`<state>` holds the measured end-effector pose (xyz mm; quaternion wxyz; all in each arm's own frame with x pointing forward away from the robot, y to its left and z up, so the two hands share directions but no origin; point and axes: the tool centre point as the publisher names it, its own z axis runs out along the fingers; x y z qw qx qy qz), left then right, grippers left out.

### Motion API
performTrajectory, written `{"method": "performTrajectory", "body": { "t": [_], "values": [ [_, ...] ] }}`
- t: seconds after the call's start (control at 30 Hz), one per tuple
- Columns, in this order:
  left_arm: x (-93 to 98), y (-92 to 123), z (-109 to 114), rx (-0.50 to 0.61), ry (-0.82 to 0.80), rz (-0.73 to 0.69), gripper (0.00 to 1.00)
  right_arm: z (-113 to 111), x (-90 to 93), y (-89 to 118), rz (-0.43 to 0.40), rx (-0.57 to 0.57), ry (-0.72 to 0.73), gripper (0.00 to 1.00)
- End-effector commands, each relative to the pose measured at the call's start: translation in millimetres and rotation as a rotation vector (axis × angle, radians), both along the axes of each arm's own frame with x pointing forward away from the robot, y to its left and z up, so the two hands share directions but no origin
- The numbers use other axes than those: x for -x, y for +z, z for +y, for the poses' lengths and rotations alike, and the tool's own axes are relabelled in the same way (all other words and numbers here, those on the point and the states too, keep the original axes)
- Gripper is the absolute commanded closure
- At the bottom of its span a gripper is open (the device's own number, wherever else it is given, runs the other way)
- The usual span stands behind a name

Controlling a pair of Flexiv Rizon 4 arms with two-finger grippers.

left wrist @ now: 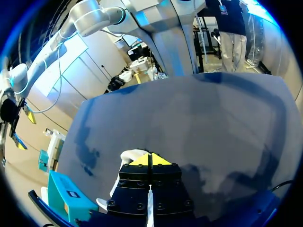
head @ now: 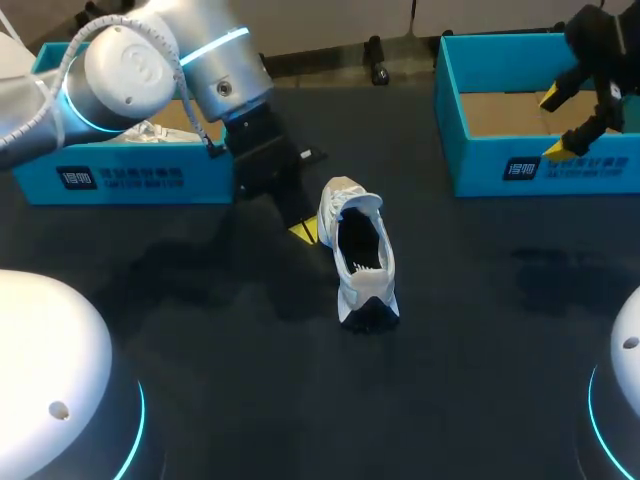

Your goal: Take the shoe out of the shoebox, open the shoe tongue, remove and reinsert the insole, then place the shoe into the shoebox

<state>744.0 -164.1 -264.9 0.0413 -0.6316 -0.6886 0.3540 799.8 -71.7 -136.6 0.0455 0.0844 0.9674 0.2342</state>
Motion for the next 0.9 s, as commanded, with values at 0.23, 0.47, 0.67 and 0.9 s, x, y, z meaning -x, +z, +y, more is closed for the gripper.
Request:
{"method": "performTrajectory", "body": {
  "t": [0.23,0.47,0.67,0.9],
  "values": [
    [0.5,0,1,-0.001,0.000,-0.002,1.00,0,0.0,-1,0.000,0.001,0.000,0.00],
    [-4.1,1,3,-0.032,-0.057,-0.038,1.00,0,0.0,-1,0.000,0.001,0.000,0.00],
    [-17.4,1,-3,-0.108,-0.120,-0.069,1.00,0,0.0,-1,0.000,0.001,0.000,0.00],
    [-25.9,0,-18,-0.171,-0.149,-0.117,1.00,0,0.0,-1,0.000,0.001,0.000,0.00]
  ]
}}
